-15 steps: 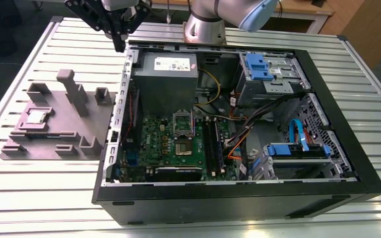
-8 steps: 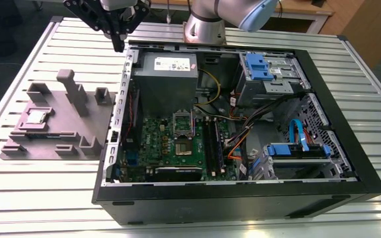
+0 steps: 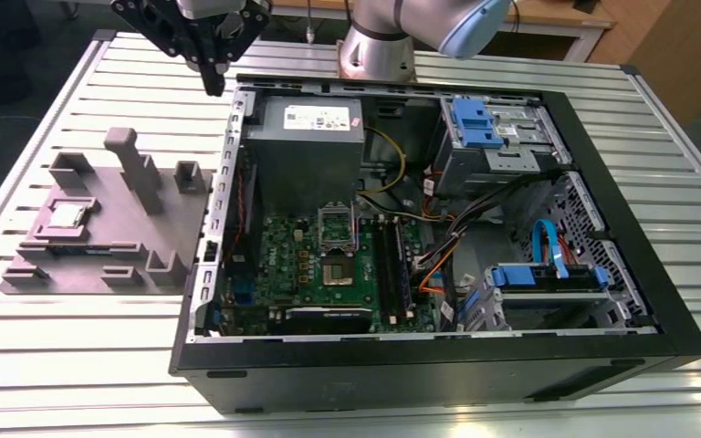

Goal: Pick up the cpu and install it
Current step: 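Reach for the cpu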

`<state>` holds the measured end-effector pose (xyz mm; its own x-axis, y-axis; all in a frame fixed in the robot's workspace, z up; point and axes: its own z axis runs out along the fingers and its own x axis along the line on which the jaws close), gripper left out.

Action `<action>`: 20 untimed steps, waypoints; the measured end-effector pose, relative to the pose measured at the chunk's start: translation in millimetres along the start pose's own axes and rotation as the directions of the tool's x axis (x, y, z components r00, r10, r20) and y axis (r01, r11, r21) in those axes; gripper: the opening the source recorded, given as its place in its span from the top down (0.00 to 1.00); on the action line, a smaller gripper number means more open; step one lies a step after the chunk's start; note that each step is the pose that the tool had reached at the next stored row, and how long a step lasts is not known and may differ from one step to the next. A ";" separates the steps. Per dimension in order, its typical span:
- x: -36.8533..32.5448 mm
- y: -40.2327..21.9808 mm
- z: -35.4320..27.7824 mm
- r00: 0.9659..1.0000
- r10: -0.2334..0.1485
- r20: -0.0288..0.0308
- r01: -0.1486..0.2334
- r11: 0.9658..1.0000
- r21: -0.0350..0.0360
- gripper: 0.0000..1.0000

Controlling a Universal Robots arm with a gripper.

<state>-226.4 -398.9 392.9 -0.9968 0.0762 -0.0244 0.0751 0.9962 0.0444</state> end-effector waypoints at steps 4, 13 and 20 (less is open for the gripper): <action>0.5 0.0 0.0 1.000 0.000 0.000 0.000 1.000 0.000 0.90; 7.8 -0.6 -0.2 1.000 0.000 0.000 0.000 1.000 0.000 0.90; 13.7 -1.0 -0.2 1.000 0.000 0.000 0.000 1.000 0.000 0.90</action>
<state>-240.2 -398.9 392.7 -0.9968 0.0763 -0.0244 0.0751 0.9962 0.0444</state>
